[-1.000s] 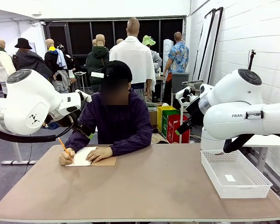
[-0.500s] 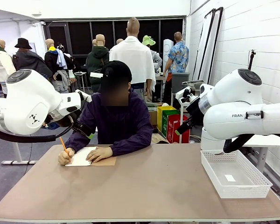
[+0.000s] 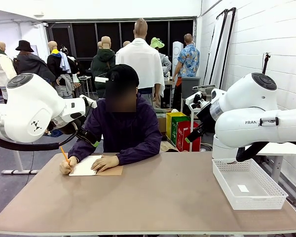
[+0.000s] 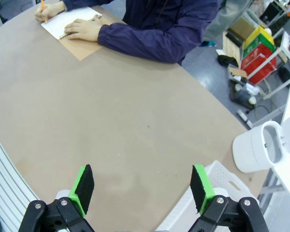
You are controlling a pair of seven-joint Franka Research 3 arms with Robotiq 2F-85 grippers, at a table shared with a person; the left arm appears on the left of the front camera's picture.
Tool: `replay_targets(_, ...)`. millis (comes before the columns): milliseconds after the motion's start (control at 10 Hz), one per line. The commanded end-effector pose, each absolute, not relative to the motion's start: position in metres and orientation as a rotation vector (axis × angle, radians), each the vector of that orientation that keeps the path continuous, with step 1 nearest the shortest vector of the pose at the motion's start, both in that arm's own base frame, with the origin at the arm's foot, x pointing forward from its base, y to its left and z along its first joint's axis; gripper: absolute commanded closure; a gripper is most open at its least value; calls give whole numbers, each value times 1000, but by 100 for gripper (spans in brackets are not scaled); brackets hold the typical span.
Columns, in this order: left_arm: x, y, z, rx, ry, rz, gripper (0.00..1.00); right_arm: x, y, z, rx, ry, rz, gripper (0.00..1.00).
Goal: Sort the paper based on its condition.
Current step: If a person hands you a paper, place it in the Organizing basket , and if it's crumpled, put it in the Trash can.
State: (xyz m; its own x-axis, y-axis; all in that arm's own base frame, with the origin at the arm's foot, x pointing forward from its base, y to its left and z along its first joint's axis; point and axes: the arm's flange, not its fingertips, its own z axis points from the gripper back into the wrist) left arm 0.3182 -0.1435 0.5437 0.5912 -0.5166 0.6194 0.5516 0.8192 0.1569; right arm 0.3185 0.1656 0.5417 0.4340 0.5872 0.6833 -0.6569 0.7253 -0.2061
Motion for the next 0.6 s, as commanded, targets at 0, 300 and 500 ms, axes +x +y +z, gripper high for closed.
replay_targets(0,318,-144,543,-57,-701,-633,0,319,165,541,98,-809,776,0)
replay_targets(300,318,-144,543,-57,-701,-633,0,319,165,541,98,-809,776,0)
replay_targets(500,318,-144,543,-57,-701,-633,0,319,165,541,98,-809,776,0)
